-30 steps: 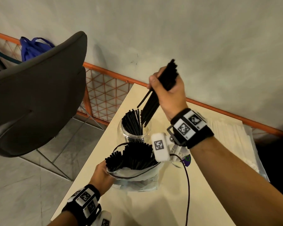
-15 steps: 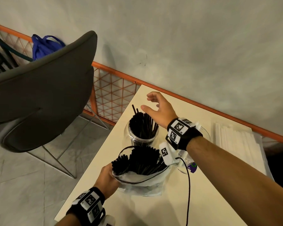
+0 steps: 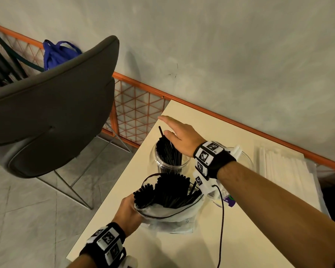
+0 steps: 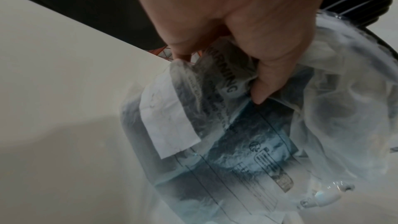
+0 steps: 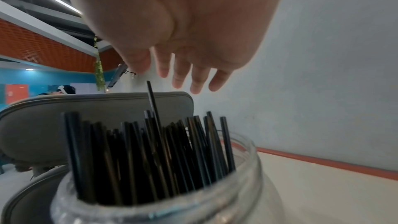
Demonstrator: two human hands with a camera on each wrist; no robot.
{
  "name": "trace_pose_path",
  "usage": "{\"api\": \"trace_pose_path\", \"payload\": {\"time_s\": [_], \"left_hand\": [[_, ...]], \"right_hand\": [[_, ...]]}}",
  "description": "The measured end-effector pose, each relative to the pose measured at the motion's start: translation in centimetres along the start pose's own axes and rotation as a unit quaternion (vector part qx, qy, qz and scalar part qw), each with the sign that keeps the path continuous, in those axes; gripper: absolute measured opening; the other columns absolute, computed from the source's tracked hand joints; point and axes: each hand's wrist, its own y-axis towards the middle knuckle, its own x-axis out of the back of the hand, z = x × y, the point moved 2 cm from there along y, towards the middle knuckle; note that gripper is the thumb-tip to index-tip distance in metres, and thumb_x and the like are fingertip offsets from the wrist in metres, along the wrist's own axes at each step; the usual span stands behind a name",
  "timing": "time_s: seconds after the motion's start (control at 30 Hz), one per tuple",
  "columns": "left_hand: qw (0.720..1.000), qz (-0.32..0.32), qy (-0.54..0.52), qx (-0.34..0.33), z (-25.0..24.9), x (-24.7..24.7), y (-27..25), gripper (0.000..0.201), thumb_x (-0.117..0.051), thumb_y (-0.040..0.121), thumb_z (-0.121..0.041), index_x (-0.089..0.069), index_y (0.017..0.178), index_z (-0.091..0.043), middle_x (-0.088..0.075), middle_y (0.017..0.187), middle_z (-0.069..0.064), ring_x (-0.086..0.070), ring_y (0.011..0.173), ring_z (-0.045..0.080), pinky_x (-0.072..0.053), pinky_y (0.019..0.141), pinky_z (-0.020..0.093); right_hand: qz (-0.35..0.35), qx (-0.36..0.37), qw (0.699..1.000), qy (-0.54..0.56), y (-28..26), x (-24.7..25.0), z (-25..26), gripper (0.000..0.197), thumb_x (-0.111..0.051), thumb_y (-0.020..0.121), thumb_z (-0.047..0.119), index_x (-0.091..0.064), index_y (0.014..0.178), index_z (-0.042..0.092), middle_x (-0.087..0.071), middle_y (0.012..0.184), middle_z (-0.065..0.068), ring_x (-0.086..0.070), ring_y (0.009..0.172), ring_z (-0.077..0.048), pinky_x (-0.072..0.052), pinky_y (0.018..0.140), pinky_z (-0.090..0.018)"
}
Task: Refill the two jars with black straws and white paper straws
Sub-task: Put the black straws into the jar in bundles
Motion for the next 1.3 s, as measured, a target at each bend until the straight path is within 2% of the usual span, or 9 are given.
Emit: {"api": "trace_pose_path", "payload": {"time_s": [0.23,0.3,0.4,0.57,0.67,0.9,1.0,1.13,1.3], "left_hand": [[1.0,-0.011,-0.02,0.017,0.4,0.1,0.0,0.04,-0.064,0.075,0.013,-0.066,0.079,-0.026,-0.068,0.071,-0.003,-0.063,0.072,-0.006,-0.051,0.069,0.013],[1.0,-0.013,-0.02,0.009,0.3,0.0,0.0,0.024,-0.068,0.073,0.002,-0.066,0.081,-0.02,-0.068,0.077,0.001,-0.062,0.074,0.0,-0.052,0.07,0.015],[0.999,-0.014,-0.032,0.021,0.5,0.1,-0.2,0.025,-0.066,0.058,-0.032,-0.07,0.082,-0.024,-0.072,0.087,0.007,-0.065,0.082,0.013,-0.054,0.078,0.033],[0.998,-0.015,-0.049,0.019,0.5,0.0,-0.1,0.026,-0.066,0.067,-0.009,-0.07,0.08,-0.031,-0.071,0.084,0.0,-0.064,0.085,0.013,-0.053,0.082,0.034],[0.999,-0.004,-0.04,0.015,0.7,0.0,0.1,0.038,-0.065,0.075,0.009,-0.064,0.084,-0.028,-0.07,0.078,-0.005,-0.064,0.081,0.005,-0.052,0.079,0.024],[0.998,-0.012,-0.051,0.03,1.3,-0.3,0.2,0.021,-0.068,0.063,-0.014,-0.068,0.077,-0.03,-0.072,0.082,-0.021,-0.065,0.081,0.006,-0.052,0.077,0.019],[0.998,0.006,0.063,-0.032,0.3,-0.6,-0.1,0.028,-0.065,0.073,0.0,-0.062,0.083,-0.025,-0.059,0.077,-0.047,-0.061,0.079,-0.011,-0.043,0.073,0.001],[0.988,-0.005,0.131,-0.081,0.4,-0.7,0.0,0.026,-0.059,0.078,-0.003,-0.066,0.104,-0.002,-0.053,0.077,-0.03,-0.057,0.078,-0.016,-0.035,0.076,-0.007],[0.99,-0.008,0.129,-0.048,0.5,-0.5,0.0,0.045,-0.059,0.084,0.01,-0.052,0.08,-0.034,-0.053,0.082,-0.019,-0.051,0.079,-0.002,-0.039,0.07,-0.002]], "right_hand": [[0.076,0.0,0.979,-0.19,0.5,-1.0,-0.3,0.038,-0.035,0.105,0.037,-0.054,0.137,0.032,-0.049,0.146,0.016,-0.031,0.145,-0.013,-0.02,0.113,-0.039],[0.127,-0.036,0.973,-0.19,-0.1,-1.1,-0.4,0.043,-0.027,0.106,0.041,-0.047,0.143,0.031,-0.039,0.153,0.017,-0.022,0.148,-0.013,-0.015,0.115,-0.041],[0.1,-0.035,0.987,-0.122,-1.4,0.4,0.3,0.042,-0.03,0.107,0.035,-0.042,0.146,0.028,-0.035,0.156,0.012,-0.023,0.147,-0.013,-0.018,0.116,-0.041],[0.005,-0.05,0.996,0.078,-7.5,3.0,0.4,0.035,-0.051,0.097,0.004,-0.061,0.128,0.019,-0.067,0.118,0.005,-0.06,0.108,-0.002,-0.044,0.094,-0.011],[0.018,-0.11,0.987,0.117,-13.6,2.2,-0.7,0.047,-0.065,0.092,0.014,-0.052,0.134,0.028,-0.06,0.119,0.017,-0.052,0.108,0.009,-0.04,0.087,-0.006],[-0.001,-0.235,0.938,0.254,-20.3,-4.9,-2.8,0.081,-0.085,0.069,0.044,-0.043,0.138,0.048,-0.046,0.135,0.034,-0.04,0.121,0.02,-0.036,0.094,-0.013],[-0.03,-0.232,0.925,0.3,-19.7,-6.7,-2.5,0.081,-0.091,0.064,0.036,-0.051,0.133,0.048,-0.053,0.132,0.028,-0.043,0.122,0.016,-0.036,0.093,-0.004],[-0.042,-0.215,0.898,0.381,-18.1,-7.9,-2.1,0.074,-0.093,0.062,0.018,-0.061,0.125,0.04,-0.065,0.12,0.01,-0.06,0.112,0.002,-0.045,0.093,-0.011],[-0.095,-0.222,0.891,0.384,-17.5,-9.3,-2.7,0.046,-0.092,0.058,0.03,-0.073,0.099,0.025,-0.063,0.094,0.008,-0.067,0.093,-0.014,-0.054,0.087,-0.028]]}}
